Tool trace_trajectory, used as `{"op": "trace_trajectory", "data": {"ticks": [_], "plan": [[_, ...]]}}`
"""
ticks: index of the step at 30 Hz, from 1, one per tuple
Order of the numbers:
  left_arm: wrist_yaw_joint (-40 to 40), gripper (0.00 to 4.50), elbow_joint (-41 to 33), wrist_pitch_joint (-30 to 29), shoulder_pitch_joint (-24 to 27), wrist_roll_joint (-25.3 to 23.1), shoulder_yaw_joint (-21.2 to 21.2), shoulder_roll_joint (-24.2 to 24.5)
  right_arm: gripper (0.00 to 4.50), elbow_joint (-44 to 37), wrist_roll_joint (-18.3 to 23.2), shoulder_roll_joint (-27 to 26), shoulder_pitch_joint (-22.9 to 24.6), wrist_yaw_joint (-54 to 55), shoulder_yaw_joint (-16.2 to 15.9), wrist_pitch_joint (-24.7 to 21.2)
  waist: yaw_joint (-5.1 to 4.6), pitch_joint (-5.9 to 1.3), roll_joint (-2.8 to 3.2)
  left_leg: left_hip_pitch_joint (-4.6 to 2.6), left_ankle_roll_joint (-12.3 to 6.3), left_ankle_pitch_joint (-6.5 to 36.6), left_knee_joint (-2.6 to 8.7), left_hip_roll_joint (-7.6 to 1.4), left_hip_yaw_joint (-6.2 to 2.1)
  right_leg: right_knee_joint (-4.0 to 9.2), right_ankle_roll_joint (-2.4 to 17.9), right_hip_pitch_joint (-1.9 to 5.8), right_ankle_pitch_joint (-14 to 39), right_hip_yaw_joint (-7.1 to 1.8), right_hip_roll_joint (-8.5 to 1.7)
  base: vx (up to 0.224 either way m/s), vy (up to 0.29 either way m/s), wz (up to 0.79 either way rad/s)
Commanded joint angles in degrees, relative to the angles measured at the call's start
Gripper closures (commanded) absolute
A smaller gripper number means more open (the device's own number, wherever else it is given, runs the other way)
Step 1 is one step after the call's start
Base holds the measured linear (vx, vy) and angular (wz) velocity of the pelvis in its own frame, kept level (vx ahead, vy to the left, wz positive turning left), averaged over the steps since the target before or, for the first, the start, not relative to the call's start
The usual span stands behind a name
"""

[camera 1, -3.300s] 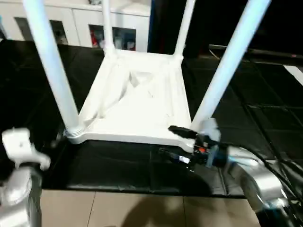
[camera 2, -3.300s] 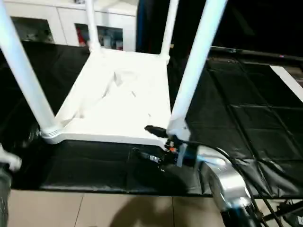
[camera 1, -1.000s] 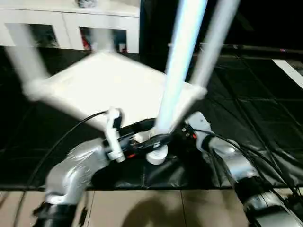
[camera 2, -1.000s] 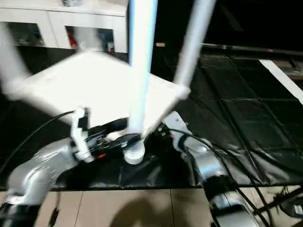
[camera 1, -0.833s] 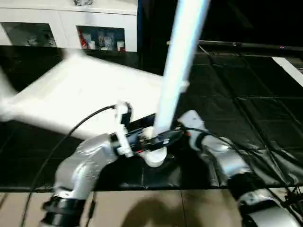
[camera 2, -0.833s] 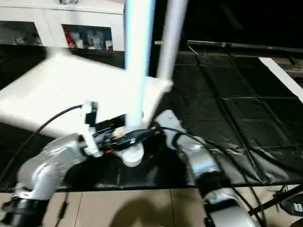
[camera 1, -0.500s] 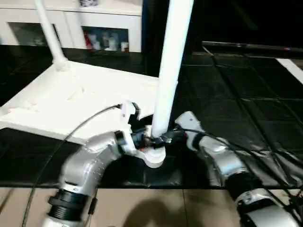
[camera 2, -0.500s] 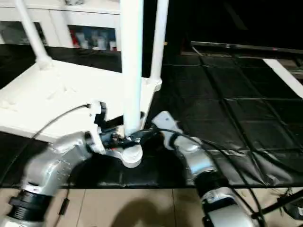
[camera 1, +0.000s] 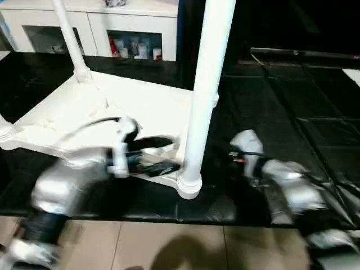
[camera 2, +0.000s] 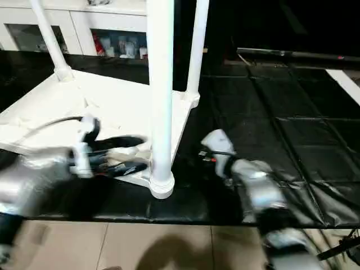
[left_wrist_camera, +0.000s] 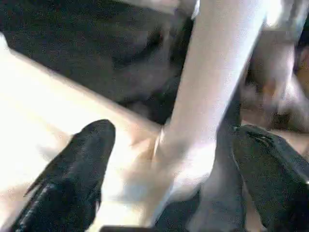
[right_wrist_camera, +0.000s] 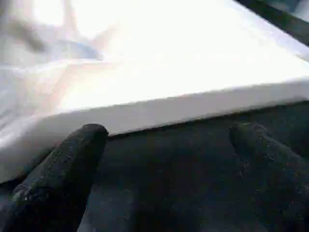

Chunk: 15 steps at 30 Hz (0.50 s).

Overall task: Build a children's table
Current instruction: Rotate table base

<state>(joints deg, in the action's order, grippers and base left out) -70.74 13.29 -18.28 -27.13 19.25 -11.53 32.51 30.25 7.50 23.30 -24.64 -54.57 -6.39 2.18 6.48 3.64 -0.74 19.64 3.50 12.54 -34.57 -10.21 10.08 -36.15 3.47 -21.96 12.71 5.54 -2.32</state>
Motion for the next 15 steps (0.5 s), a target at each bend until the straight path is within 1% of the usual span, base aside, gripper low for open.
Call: {"op": "trace_trajectory", "data": {"ticks": [1, 2, 3, 4, 5, 6, 7, 8, 9, 10, 11, 12, 13, 14, 15], "plan": [[-1.67, 0.55, 2.80, 3.86, -1.71, -4.91, -3.14, 1.25, 0.00, -4.36, 2.37, 2.03, 1.01, -5.06, -0.78, -2.54, 0.46, -4.08, 0.87, 0.20, -5.75, 1.69, 3.42, -3.62, -1.52, 3.98, 9.20, 3.62, 0.67, -4.30, -6.46, 0.000, 0.000, 0.00], [-1.87, 0.55, 3.80, 4.86, -2.32, -6.07, -3.92, 1.57, 0.00, -5.54, 2.88, 2.81, 1.47, -6.37, -0.92, -3.31, 0.50, -4.09, 0.78, 0.29, -5.66, 1.81, 3.41, -3.57, -1.51, 4.01, 9.00, 3.73, 0.90, -4.28, -6.46, 0.000, 0.000, 0.00], [-2.13, 0.69, 5.00, 6.23, -3.04, -7.36, -4.85, 1.84, 0.00, -7.02, 3.61, 3.72, 2.04, -7.87, -1.03, -4.33, 0.68, -4.02, 0.90, 0.29, -5.60, 2.08, 3.41, -3.52, -1.52, 4.29, 8.63, 3.64, 1.90, -4.28, -6.49, 0.000, 0.000, 0.00], [-2.15, 0.80, 7.18, 8.23, -4.36, -9.64, -6.47, 2.09, 0.00, -9.92, 4.81, 5.61, 3.18, -10.54, -1.44, -6.55, 0.97, -4.12, 0.91, 0.17, -5.40, 2.33, 3.39, -3.58, -1.50, 4.33, 8.50, 3.65, 2.44, -4.29, -6.53, 0.000, 0.000, 0.00], [-2.24, 0.80, 8.02, 8.94, -4.89, -10.45, -7.09, 2.14, 0.00, -11.16, 5.29, 6.43, 3.67, -11.71, -1.68, -7.44, 1.11, -4.13, 0.94, 0.28, -5.48, 2.33, 3.34, -3.56, -1.56, 4.30, 8.39, 3.70, 2.55, -4.25, -6.50, 0.000, 0.000, 0.00], [-2.57, 0.85, 9.63, 10.30, -5.85, -11.80, -8.09, 2.05, 0.00, -13.61, 6.13, 8.04, 4.66, -13.84, -2.17, -9.24, 1.28, -4.20, 0.91, 0.21, -5.37, 2.32, 3.32, -3.65, -1.51, 4.31, 8.30, 3.63, 2.54, -4.27, -6.54, 0.000, 0.000, 0.00], [-2.62, 0.90, 10.91, 11.17, -6.61, -12.65, -8.67, 1.75, 0.00, -15.53, 6.79, 9.32, 5.45, -15.46, -2.60, -10.68, 1.80, -4.18, 0.95, 0.27, -5.52, 2.22, 3.25, -3.49, -1.53, 4.53, 7.68, 3.66, 3.01, -4.21, -6.41, 0.000, 0.000, 0.00], [-3.00, 1.01, 13.15, 12.85, -7.90, -13.80, -9.38, 1.04, 0.00, -18.12, 7.65, 10.88, 6.47, -17.25, -2.95, -12.68, 1.98, -4.25, 1.04, 0.26, -5.36, 2.19, 3.24, -3.62, -1.56, 4.38, 7.70, 3.64, 2.89, -4.22, -6.58, 0.000, 0.000, 0.00], [-3.11, 1.14, 13.63, 13.27, -8.19, -14.08, -9.56, 0.88, 0.00, -18.65, 7.83, 11.18, 6.67, -17.56, -2.99, -13.09, 2.20, -4.19, 0.72, 0.35, -5.47, 2.20, 3.24, -3.42, -1.52, 4.61, 6.96, 3.69, 3.45, -4.19, -6.40, 0.000, 0.000, 0.00], [-3.39, 1.24, 14.81, 14.40, -8.83, -14.69, -9.92, 0.55, 0.00, -19.62, 8.19, 11.58, 7.00, -17.93, -2.95, -14.04, 2.38, -4.31, 0.92, 0.49, -5.25, 1.89, 3.25, -3.53, -1.65, 4.45, 7.09, 3.67, 3.54, -4.14, -6.70, 0.000, 0.000, 0.00], [-3.62, 1.27, 15.56, 15.18, -9.22, -15.09, -10.14, 0.36, 0.00, -20.19, 8.41, 11.79, 7.18, -18.09, -2.90, -14.62, 2.35, -4.32, 0.83, 0.47, -5.10, 1.88, 3.25, -3.50, -1.59, 4.53, 7.07, 3.62, 3.71, -4.11, -6.62, 0.000, 0.000, 0.00], [-4.01, 1.34, 16.81, 16.29, -9.94, -15.61, -10.52, -0.13, 0.00, -21.36, 8.96, 12.16, 7.55, -18.48, -2.93, -15.62, 2.45, -4.32, 1.05, 0.50, -5.01, 1.98, 3.24, -3.49, -1.68, 4.56, 7.09, 3.60, 4.03, -4.07, -6.70, 0.000, 0.000, 0.00], [-4.55, 1.46, 19.15, 18.40, -11.27, -16.32, -11.18, -1.28, 0.00, -23.09, 9.72, 12.64, 8.14, -18.85, -3.01, -17.37, 2.49, -4.28, 0.82, 0.52, -5.04, 2.09, 3.22, -3.42, -1.61, 4.80, 6.76, 3.59, 4.61, -4.07, -6.54, 0.000, 0.000, 0.00], [-4.93, 1.58, 20.06, 19.10, -11.83, -16.45, -11.50, -1.92, 0.00, -23.61, 9.88, 12.74, 8.37, -19.00, -3.10, -17.87, 2.67, -4.33, 0.79, 0.49, -5.05, 2.05, 3.15, -3.37, -1.57, 4.83, 6.42, 3.61, 4.84, -4.08, -6.58, 0.000, 0.000, 0.00], [-5.19, 1.65, 20.67, 19.56, -12.17, -16.49, -11.71, -2.34, 0.00, -23.93, 9.93, 12.77, 8.53, -19.05, -3.15, -18.19, 2.80, -4.43, 0.86, 0.53, -4.98, 1.69, 3.16, -3.51, -1.63, 4.65, 6.55, 3.54, 4.52, -4.07, -6.68, 0.000, 0.000, 0.00]]}}
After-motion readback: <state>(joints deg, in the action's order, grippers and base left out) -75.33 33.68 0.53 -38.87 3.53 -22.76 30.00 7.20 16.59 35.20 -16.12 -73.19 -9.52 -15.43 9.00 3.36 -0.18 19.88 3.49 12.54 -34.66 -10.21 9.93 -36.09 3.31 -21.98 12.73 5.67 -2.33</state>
